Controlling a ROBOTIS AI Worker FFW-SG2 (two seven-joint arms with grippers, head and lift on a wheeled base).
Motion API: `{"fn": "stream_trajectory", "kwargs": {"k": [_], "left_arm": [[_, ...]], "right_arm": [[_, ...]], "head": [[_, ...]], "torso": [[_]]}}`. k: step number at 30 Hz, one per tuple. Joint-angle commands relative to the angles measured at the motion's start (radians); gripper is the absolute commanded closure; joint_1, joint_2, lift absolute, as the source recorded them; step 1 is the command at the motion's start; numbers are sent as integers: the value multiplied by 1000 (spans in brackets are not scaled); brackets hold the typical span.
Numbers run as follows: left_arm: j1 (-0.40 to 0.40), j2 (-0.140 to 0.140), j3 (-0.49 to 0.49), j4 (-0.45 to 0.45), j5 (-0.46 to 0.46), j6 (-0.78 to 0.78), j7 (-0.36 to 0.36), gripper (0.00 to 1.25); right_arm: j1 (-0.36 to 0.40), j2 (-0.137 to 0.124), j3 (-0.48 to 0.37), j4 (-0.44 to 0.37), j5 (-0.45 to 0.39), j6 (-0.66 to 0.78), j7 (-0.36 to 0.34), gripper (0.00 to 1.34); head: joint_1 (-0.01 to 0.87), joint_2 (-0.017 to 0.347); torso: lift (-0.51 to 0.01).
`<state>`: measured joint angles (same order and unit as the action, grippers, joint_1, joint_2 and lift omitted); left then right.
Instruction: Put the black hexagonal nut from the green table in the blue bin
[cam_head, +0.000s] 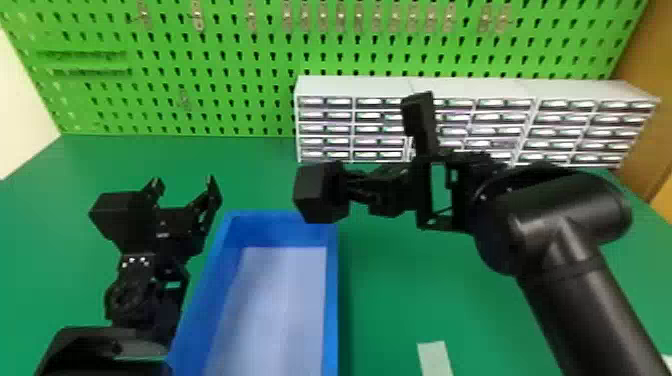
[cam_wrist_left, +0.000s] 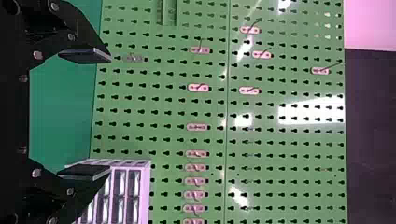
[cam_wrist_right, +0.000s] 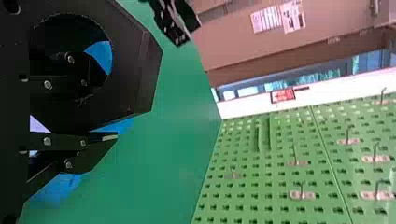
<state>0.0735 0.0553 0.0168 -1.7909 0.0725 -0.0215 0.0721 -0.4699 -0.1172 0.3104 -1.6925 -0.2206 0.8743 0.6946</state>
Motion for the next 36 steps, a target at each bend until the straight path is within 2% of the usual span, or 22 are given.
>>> {"fn": "stream_trajectory", "kwargs": {"k": [1,16,29,30,34,36], "left_arm": [[-1,0,2,1,0,0,0,415],[-6,0,8,1,-5,0,0,414],[-6,0,9,1,-5,0,0,415],[-8,0,11,1,-5,0,0,415],[-6,1,12,1,-5,0,0,414],[-6,1,12,1,-5,0,0,414]], "right_arm": [[-7,-2,53,1,-49,-8,-17,918],[-38,-21,213,16,-177,-37,-93,918],[-53,-27,273,42,-232,-43,-112,912],[-55,-27,276,42,-232,-43,-112,892],[-59,-27,285,43,-235,-40,-115,473],[-62,-27,289,47,-237,-38,-116,311]], "head": [[657,57],[657,57],[657,57],[657,57],[657,57],[657,57]], "torso": [[-95],[-95],[-95],[-95],[-95],[-95]]}}
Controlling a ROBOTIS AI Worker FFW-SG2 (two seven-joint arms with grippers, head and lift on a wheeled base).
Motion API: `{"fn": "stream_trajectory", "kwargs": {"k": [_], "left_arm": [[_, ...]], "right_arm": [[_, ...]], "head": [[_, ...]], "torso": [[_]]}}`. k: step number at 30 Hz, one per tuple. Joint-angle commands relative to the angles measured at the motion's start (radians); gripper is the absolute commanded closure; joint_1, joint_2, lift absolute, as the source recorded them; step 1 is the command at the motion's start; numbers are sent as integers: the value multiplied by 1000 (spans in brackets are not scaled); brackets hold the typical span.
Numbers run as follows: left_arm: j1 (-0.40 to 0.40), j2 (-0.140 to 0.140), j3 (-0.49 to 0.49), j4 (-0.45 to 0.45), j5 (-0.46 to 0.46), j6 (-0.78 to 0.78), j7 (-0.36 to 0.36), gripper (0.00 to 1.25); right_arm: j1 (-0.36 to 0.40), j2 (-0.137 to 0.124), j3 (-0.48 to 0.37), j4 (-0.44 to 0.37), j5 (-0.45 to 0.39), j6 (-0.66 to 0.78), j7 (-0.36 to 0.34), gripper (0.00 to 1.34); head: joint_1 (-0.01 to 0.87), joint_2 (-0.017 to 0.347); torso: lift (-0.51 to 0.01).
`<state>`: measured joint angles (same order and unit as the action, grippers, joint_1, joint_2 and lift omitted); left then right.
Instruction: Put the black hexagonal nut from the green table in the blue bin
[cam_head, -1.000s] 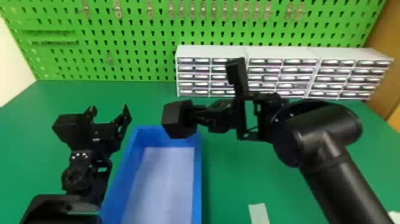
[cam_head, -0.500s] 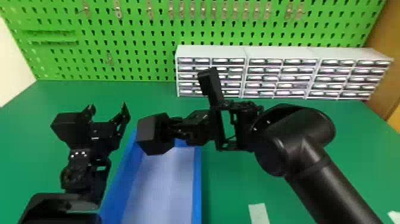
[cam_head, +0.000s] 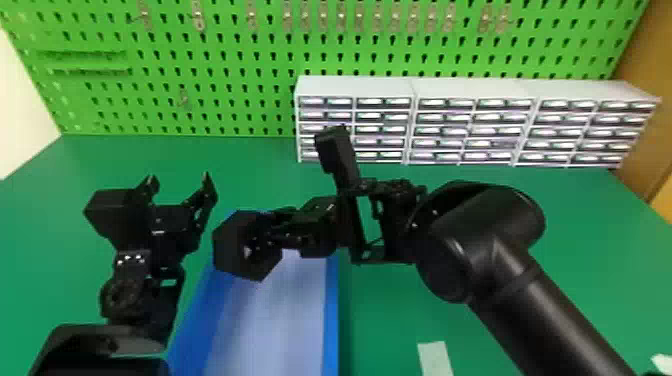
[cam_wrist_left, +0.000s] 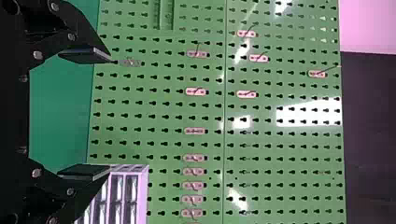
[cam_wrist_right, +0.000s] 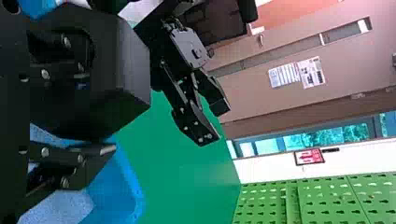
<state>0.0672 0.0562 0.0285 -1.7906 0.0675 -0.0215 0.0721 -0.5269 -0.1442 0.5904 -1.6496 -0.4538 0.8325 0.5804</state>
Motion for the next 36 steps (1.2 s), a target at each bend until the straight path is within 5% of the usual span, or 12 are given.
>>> {"fn": "stream_trajectory", "kwargs": {"k": [1,4,21,36], "left_arm": [[0,-1,1,0,0,0,0,414],[0,1,2,0,0,0,0,415],[0,1,-1,0,0,0,0,415],[2,1,-1,0,-1,0,0,415]], "right_arm": [[-5,-2,11,4,-3,4,-2,226],[-7,-2,11,4,-3,4,-2,98],[-2,-3,-9,4,0,4,-4,104],[28,6,-238,-47,93,2,-2,105]], "head": [[657,57],[657,57],[657,57],[657,57]], "torso": [[-95],[-95],[-95],[-95]]}}
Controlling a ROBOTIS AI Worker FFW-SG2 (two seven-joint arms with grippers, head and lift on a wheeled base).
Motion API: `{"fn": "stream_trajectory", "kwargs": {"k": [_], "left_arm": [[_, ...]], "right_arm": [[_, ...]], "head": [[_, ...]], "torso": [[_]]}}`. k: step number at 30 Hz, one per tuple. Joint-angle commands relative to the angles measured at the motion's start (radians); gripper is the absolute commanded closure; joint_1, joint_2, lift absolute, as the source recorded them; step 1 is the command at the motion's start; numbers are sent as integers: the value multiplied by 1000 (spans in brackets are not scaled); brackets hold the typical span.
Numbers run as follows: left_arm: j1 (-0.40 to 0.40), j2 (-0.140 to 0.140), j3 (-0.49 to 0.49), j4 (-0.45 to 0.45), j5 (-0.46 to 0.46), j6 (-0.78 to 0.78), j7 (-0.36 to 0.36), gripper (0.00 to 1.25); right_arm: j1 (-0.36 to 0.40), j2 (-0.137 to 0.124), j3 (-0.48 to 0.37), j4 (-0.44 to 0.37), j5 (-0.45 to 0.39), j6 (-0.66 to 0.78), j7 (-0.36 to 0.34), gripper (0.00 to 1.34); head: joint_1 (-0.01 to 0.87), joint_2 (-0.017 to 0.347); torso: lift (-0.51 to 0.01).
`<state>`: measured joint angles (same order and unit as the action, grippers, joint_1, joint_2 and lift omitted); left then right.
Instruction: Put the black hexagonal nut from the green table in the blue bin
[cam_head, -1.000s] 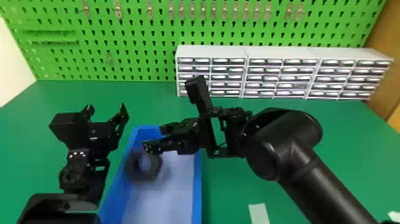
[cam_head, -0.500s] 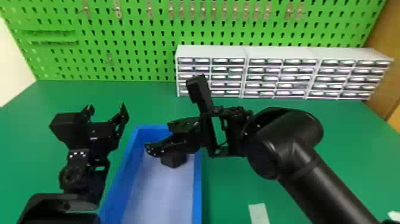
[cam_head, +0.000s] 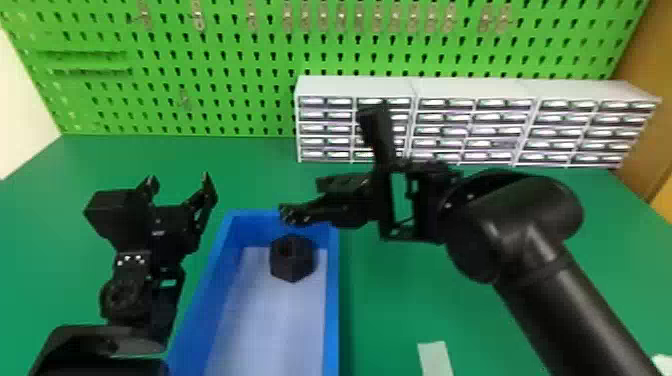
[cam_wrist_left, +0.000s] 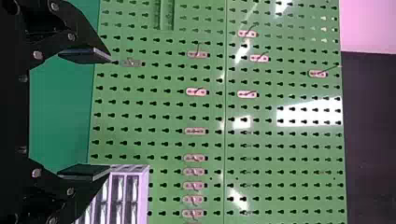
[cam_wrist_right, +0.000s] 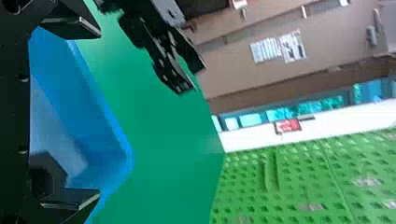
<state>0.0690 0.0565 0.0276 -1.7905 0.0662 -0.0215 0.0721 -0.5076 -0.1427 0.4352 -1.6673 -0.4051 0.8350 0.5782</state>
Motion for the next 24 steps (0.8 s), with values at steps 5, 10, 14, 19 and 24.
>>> {"fn": "stream_trajectory", "kwargs": {"k": [5,10,14,19,24], "left_arm": [[2,0,-3,0,0,2,0,415],[3,0,-3,0,0,2,0,414],[3,0,-5,0,0,2,0,414],[3,0,-6,0,0,2,0,415],[3,0,-6,0,0,2,0,415]], "right_arm": [[24,11,-190,-63,112,-39,0,105],[50,22,-297,-95,200,-68,-6,105],[92,31,-380,-121,201,-109,-69,105],[158,57,-489,-160,180,-168,-153,105],[219,75,-572,-190,183,-220,-236,105]], "head": [[657,57],[657,57],[657,57],[657,57],[657,57]], "torso": [[-95],[-95],[-95],[-95],[-95]]}}
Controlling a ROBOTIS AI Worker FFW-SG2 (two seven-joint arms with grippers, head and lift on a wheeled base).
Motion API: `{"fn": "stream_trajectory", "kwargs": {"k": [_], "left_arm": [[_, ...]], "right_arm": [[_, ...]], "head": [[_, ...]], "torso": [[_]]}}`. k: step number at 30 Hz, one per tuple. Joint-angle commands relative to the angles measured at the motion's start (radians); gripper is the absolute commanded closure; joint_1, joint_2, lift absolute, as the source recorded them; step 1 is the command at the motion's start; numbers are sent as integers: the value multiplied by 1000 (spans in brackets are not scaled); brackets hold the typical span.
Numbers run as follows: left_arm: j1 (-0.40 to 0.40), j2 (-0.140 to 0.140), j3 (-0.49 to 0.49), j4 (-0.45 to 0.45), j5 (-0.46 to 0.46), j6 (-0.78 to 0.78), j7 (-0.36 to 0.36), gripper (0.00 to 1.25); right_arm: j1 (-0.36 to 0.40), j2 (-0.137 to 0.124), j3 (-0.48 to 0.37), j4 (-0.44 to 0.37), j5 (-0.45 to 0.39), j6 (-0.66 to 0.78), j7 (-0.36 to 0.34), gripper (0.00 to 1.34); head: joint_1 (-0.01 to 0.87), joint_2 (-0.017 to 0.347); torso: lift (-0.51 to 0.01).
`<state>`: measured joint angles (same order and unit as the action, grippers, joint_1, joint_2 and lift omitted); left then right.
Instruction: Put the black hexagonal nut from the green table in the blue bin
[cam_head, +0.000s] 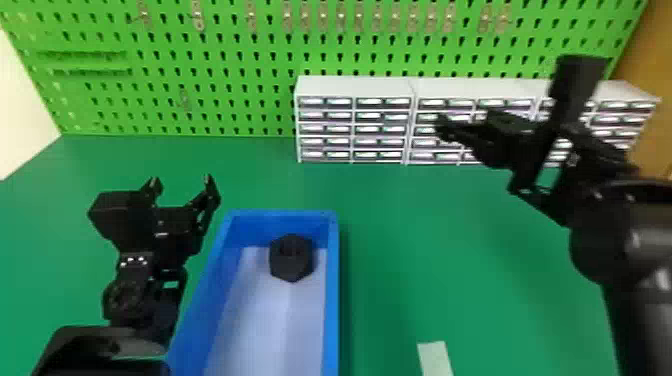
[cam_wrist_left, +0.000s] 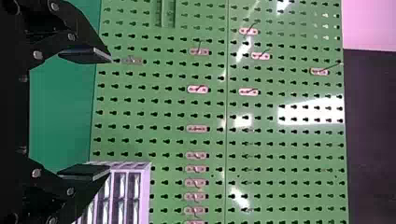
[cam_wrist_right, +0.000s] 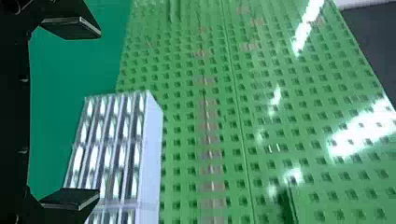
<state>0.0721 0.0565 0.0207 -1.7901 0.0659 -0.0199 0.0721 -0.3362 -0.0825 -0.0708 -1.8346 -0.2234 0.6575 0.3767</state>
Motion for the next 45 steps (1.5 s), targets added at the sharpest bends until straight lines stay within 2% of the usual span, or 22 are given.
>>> {"fn": "stream_trajectory", "kwargs": {"k": [1,4,9,13,18,23,41,45], "left_arm": [[0,0,1,-2,0,0,0,415],[0,-1,1,0,0,0,0,415],[2,0,-2,0,0,0,0,415],[3,0,-4,-2,3,0,0,415],[9,0,-4,-2,9,0,0,415],[14,-1,-4,-3,9,0,2,415],[41,-1,-4,-3,-8,15,8,415],[49,-1,-8,-3,-6,15,8,415]], "right_arm": [[59,18,-77,-26,1,-48,-47,105],[94,32,-113,-38,-1,-67,-78,105],[134,41,-150,-41,3,-85,-90,105],[181,46,-149,-49,-1,-108,-108,105],[241,70,-152,-52,6,-170,-127,105],[287,83,-150,-52,22,-206,-131,105],[399,83,-109,-52,134,-294,-137,107],[413,83,-90,-52,147,-335,-168,107]], "head": [[657,57],[657,57],[657,57],[657,57],[657,57],[657,57],[657,57],[657,57]], "torso": [[-95],[-95],[-95],[-95],[-95],[-95],[-95],[-95]]}}
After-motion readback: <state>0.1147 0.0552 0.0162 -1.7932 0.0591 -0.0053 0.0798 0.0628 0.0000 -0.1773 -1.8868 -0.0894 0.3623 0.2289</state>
